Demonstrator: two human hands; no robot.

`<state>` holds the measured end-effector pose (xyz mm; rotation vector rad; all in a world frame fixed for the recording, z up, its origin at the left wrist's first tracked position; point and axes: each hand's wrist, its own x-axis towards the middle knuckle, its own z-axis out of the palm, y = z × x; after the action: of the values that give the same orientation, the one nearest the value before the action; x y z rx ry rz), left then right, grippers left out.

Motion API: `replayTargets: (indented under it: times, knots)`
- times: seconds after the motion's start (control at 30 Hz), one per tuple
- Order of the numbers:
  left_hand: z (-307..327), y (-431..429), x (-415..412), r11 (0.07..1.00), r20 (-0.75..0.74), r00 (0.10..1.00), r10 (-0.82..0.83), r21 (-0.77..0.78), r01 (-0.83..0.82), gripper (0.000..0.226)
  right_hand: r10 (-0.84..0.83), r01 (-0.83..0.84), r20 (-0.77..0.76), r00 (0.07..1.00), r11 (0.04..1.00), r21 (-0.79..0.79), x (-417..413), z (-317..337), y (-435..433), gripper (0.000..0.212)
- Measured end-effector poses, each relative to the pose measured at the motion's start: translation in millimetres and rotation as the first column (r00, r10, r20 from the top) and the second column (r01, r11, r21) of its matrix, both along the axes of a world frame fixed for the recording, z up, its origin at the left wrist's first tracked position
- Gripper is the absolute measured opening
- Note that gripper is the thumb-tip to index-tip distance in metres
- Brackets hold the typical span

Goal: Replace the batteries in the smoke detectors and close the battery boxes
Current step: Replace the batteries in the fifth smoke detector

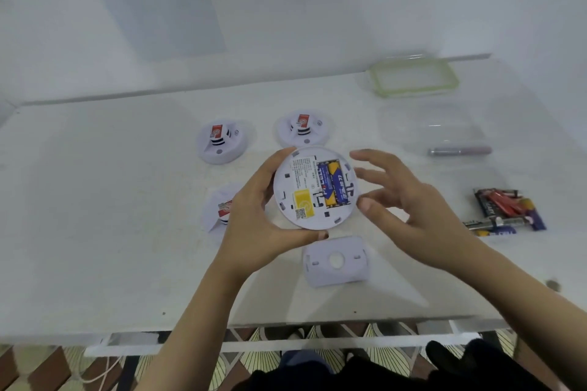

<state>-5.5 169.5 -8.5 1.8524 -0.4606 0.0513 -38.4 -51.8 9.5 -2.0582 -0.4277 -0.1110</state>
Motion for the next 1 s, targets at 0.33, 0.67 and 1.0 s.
replayTargets:
  times: [0.33,0.67,1.0]
  knots:
    - [-0.3,-53.2,-4.6,0.999,0.031,0.999,-0.041,0.024,0.041,0.092,-0.057,0.083,0.172,0.983,0.986,-0.146,-7.9,-6.1,-38.3,0.054]
    - [-9.6,-80.9,-5.9,0.993,0.028,0.993,-0.116,0.04,0.114,0.097,-0.167,0.168,0.012,0.986,0.982,-0.091,-14.7,2.3,-62.9,0.031]
    - [-7.0,-95.6,-7.2,0.985,0.058,0.986,-0.158,0.075,0.153,0.097,-0.171,0.169,-0.011,0.985,0.982,-0.086,-17.8,10.3,-76.4,0.026]
